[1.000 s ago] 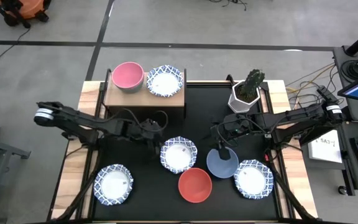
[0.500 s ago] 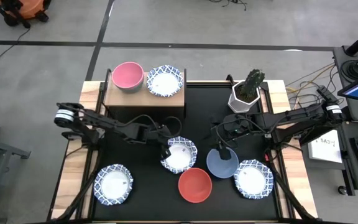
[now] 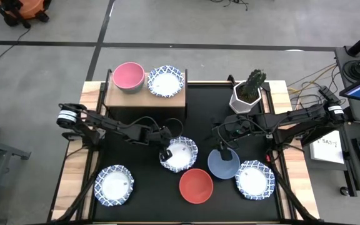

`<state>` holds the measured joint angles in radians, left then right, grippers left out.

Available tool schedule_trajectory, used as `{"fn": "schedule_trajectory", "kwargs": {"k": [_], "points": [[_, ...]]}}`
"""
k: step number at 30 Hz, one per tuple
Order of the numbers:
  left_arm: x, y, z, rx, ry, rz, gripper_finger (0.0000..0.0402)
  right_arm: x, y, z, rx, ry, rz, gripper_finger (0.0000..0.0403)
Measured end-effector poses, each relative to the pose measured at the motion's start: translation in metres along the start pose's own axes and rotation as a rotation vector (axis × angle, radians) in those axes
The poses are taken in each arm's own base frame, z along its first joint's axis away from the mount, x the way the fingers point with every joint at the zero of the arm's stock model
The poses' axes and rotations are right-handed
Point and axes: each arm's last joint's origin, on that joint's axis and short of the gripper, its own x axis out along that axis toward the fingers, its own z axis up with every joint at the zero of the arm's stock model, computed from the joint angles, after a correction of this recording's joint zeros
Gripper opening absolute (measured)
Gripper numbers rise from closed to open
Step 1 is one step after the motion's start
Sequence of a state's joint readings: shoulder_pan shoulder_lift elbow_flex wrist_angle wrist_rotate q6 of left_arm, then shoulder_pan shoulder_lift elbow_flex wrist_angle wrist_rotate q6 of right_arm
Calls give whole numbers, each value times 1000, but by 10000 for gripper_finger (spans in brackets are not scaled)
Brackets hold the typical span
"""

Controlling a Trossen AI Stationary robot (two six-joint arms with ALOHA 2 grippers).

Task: Place and stack bowls onto a shelf
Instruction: Stack the white patterned plate on top of the white patterned plate on the shelf

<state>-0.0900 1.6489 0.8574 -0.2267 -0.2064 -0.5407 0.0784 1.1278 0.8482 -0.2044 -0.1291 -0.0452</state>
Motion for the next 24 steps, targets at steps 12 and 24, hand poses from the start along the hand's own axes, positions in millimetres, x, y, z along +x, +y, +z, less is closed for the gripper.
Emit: {"fn": "schedule_trajectory", "kwargs": {"k": [12,24], "points": [[-97,11,32,41,-133,-64,1,0,0,0,-6,0,0,178],[-240,72,122,201,-565,329,0,0,0,0,-43,-7,-1,178]]}}
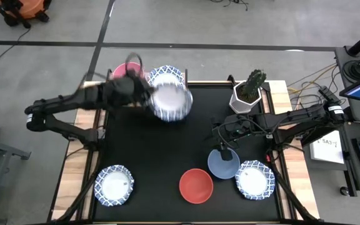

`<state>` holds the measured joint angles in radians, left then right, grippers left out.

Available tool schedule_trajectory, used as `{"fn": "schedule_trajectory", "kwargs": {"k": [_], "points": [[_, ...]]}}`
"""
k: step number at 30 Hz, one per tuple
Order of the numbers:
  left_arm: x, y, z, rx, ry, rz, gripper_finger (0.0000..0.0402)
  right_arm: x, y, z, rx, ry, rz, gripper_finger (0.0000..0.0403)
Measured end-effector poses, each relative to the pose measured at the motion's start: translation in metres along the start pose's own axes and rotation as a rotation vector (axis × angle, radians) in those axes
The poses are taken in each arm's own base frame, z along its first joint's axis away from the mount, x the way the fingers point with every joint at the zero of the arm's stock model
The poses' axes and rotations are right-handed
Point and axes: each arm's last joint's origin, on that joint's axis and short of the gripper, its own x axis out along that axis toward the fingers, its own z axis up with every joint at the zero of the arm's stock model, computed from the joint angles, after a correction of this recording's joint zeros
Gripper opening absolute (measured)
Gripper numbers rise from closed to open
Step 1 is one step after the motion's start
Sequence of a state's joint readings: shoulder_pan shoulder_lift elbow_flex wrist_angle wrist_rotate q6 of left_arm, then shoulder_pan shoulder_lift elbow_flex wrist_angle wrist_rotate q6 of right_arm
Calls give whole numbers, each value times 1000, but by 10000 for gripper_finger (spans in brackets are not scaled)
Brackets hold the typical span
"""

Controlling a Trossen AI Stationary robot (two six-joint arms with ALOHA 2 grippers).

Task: Place and stack bowls onto a shelf
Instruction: Stack the white patterned plate on top of the white patterned plate on the shelf

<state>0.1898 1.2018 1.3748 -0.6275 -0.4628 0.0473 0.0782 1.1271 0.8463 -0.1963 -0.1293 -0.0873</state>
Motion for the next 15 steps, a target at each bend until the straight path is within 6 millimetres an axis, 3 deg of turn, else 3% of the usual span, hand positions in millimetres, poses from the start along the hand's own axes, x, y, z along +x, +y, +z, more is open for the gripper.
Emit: {"fn": "schedule_trajectory", "kwargs": {"k": [3,7,15], "points": [[10,30,5,-2,56,100,0,0,0,0,-10,0,0,178],[33,59,2,-63,109,97,0,0,0,0,-14,0,0,178],[80,89,-13,-114,219,139,4,0,0,0,-13,0,0,178]]}}
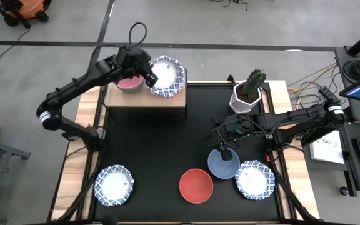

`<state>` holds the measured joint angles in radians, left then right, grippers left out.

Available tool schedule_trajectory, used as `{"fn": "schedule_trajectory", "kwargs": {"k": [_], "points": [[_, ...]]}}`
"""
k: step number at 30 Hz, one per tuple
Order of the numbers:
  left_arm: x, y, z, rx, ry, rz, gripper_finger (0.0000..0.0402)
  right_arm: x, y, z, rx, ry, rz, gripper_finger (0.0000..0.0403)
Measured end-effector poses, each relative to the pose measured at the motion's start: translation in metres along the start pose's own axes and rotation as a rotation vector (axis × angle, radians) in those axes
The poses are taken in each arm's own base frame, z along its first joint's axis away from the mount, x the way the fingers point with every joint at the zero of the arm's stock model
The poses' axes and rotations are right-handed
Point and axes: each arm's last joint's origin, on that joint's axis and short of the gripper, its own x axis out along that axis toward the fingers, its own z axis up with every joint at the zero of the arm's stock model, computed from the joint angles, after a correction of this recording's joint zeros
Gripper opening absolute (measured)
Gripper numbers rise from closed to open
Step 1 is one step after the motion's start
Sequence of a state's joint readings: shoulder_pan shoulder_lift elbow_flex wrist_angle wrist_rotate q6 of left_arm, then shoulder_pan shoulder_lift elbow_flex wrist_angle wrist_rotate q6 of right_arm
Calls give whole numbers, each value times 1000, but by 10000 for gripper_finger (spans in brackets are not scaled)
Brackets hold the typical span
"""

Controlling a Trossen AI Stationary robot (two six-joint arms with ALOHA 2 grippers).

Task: Place and stack bowls onto a shelf
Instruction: Stack the white patterned plate on top of the white patterned plate on the shelf

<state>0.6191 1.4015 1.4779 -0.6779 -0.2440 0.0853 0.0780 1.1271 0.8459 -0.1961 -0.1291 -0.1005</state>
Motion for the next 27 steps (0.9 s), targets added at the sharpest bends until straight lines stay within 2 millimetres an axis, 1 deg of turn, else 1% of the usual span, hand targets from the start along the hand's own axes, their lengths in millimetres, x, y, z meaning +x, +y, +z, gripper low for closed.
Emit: {"fn": "schedule_trajectory", "kwargs": {"k": [5,10,17,27], "points": [[19,0,-3,13,46,7,17,0,0,0,11,0,0,178],[25,-2,-4,17,60,6,26,0,0,0,22,1,0,178],[22,2,-4,11,54,13,43,0,0,0,33,1,0,178],[21,3,-4,4,52,16,98,0,0,0,40,1,0,178]]}}
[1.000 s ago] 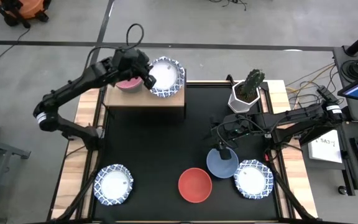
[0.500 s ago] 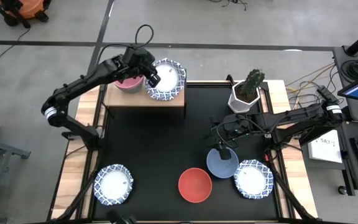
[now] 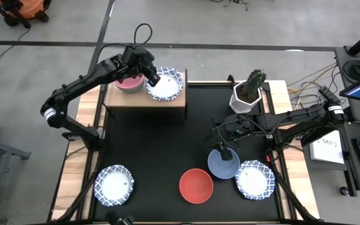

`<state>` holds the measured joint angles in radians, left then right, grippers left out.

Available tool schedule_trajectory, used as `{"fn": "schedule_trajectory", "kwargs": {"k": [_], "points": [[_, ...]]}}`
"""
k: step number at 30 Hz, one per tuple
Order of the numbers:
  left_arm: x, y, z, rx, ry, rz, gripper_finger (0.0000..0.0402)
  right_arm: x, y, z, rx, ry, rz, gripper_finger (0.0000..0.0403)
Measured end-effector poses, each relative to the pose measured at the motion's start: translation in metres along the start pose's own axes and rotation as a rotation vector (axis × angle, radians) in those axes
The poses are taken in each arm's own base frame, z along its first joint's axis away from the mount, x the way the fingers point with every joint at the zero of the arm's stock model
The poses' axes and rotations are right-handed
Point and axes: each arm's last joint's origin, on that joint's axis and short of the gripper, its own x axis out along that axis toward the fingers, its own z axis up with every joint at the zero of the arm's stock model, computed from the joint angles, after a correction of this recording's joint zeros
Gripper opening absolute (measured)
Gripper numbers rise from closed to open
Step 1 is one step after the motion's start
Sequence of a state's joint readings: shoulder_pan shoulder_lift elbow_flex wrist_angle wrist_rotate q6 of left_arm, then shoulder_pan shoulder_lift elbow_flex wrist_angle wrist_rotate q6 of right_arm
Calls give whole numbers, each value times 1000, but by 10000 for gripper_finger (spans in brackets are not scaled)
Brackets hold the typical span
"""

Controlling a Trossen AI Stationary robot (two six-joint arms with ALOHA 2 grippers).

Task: Place and stack bowls onto a shelf
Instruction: Stack the white patterned plate on top of the white patterned plate on the shelf

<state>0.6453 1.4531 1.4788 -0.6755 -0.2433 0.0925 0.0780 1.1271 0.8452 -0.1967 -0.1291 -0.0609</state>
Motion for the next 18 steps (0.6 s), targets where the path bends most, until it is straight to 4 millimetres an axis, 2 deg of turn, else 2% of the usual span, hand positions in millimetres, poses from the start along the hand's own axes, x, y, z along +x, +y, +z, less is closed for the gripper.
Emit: {"fn": "schedule_trajectory", "kwargs": {"k": [3,7,11,18], "points": [[-3,-2,-1,2,6,-25,111,0,0,0,0,0,0,178],[-8,-15,-4,6,30,-215,116,0,0,0,-2,0,0,178],[-11,-37,-10,19,67,-326,116,0,0,0,-2,0,0,178],[-28,-84,-17,176,73,-452,116,0,0,-1,-2,3,0,178]]}}
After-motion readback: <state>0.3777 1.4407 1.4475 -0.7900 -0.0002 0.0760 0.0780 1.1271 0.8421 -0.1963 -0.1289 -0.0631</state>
